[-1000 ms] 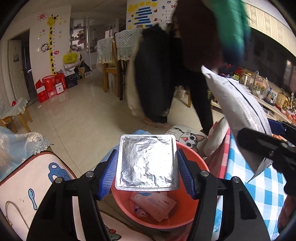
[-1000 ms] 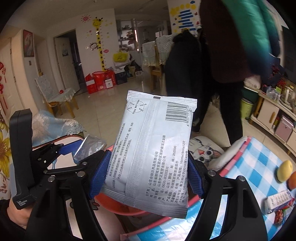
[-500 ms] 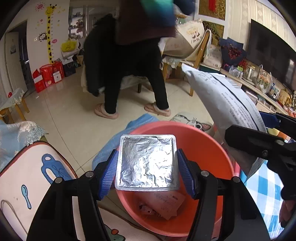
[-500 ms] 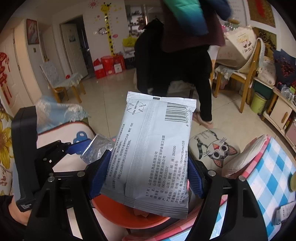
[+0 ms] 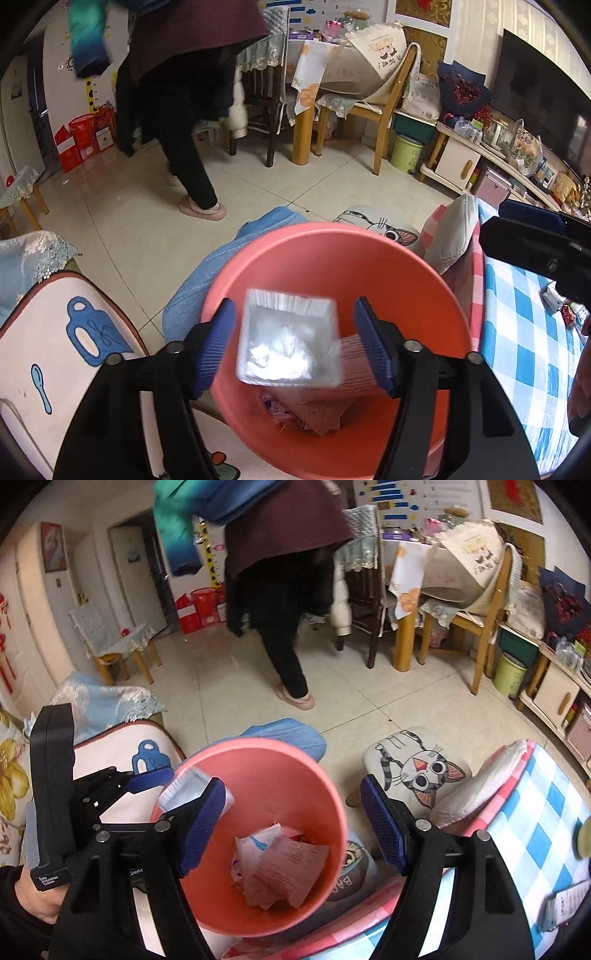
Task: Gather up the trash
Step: 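Open the left gripper dropping the foil tray while the right gripper drops the sachet into the bucket, then move both open grippers back over the table toward the remaining wrappers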
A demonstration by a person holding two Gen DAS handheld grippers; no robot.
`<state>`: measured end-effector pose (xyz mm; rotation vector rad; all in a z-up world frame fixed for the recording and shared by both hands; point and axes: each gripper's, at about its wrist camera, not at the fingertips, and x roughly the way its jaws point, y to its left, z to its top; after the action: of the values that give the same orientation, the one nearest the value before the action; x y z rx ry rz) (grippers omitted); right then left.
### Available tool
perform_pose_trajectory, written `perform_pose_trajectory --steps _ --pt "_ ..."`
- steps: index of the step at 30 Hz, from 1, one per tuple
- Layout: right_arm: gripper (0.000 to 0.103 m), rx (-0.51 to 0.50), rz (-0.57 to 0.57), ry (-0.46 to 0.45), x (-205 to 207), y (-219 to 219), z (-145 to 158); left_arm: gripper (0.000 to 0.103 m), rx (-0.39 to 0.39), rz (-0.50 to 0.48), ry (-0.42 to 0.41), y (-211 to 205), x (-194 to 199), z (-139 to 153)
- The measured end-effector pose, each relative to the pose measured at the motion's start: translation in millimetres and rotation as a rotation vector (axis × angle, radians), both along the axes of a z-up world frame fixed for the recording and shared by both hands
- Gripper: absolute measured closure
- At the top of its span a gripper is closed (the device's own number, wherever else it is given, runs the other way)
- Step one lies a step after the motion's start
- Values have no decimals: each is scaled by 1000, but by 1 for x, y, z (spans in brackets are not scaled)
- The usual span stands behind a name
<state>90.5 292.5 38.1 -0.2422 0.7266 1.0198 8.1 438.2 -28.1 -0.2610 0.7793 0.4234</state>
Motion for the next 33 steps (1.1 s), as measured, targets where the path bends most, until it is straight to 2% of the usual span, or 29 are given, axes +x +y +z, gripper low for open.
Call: perform_pose_trajectory --steps 2,6,14,15,24,30,33 --pt "27 6 -8 1 2 -5 3 31 17 -9 -5 -5 2 5" --pt "26 17 -17 -8 1 -15 9 19 42 -10 -16 -11 3 13" --pt "24 51 -76 -14 0 -57 19 18 77 -14 -43 -29 0 34" --pt "21 52 -88 -18 1 -63 20 18 79 -20 -46 -33 0 37" --pt "19 59 -196 -31 6 -140 25 15 108 -101 -86 -80 6 62" --pt "19 74 -283 -44 8 -204 26 15 123 -162 -102 -120 15 75" --pt "15 82 -342 -61 10 -242 24 15 128 -201 -107 -145 24 79"
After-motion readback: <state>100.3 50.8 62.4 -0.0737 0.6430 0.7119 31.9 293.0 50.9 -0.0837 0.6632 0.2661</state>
